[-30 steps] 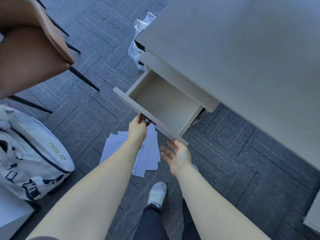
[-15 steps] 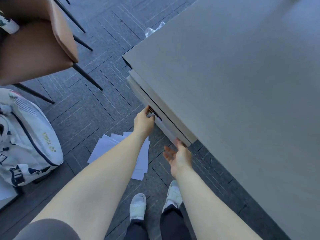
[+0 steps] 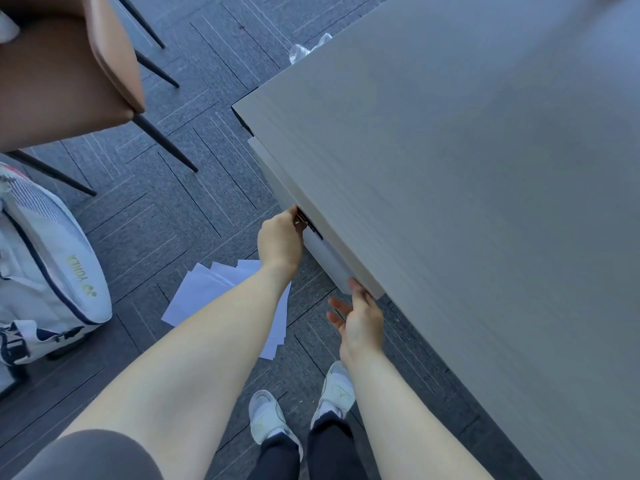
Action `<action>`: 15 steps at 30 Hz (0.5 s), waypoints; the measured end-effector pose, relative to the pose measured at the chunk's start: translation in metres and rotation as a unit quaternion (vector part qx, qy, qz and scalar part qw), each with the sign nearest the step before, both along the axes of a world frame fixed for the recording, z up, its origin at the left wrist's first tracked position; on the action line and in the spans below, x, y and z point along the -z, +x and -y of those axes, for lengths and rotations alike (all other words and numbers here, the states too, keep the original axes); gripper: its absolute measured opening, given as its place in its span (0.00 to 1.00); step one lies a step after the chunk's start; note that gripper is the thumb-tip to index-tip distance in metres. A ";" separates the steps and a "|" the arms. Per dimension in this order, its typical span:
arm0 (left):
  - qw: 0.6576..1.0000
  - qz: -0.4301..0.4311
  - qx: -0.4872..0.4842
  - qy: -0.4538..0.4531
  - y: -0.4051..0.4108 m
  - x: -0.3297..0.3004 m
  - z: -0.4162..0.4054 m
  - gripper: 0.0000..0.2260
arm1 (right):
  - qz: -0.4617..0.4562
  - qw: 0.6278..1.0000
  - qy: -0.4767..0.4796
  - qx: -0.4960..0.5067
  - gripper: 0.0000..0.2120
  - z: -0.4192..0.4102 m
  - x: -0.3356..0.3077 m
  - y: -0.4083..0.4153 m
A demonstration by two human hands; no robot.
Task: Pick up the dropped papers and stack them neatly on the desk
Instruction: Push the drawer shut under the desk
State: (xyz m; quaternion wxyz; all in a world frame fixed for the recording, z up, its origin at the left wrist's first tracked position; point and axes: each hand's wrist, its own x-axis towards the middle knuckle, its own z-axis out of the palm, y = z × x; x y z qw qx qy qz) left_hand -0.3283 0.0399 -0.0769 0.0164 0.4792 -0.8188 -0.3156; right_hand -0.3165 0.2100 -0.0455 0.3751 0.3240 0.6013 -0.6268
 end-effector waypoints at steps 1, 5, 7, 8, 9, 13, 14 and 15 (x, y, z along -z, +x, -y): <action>1.000 0.000 0.010 -0.014 0.001 0.001 0.001 0.07 | -0.004 1.000 0.001 -0.010 0.10 -0.001 0.000 -0.001; 0.996 0.015 0.068 -0.059 0.004 0.014 0.001 0.07 | -0.023 0.999 0.011 -0.033 0.10 0.000 0.001 0.000; 0.995 0.011 0.080 -0.057 0.005 0.015 -0.001 0.08 | -0.029 0.999 0.009 -0.038 0.10 0.000 0.002 0.001; 0.995 0.011 0.085 -0.053 0.005 0.013 -0.002 0.09 | -0.031 0.999 0.007 -0.040 0.10 0.000 0.002 0.002; 0.995 0.014 0.088 -0.049 0.005 0.012 -0.003 0.10 | -0.032 0.999 0.005 -0.041 0.10 0.000 0.002 0.002; 0.998 0.028 0.053 0.007 0.002 0.015 0.004 0.09 | -0.033 0.999 -0.007 -0.041 0.10 0.001 0.003 0.001; 0.998 0.013 0.030 0.051 0.001 0.017 0.006 0.09 | -0.034 0.999 -0.013 -0.040 0.10 0.002 0.005 0.001; 0.994 -0.011 0.005 0.106 0.000 0.018 0.008 0.09 | -0.037 0.998 -0.019 -0.043 0.10 0.003 0.006 0.001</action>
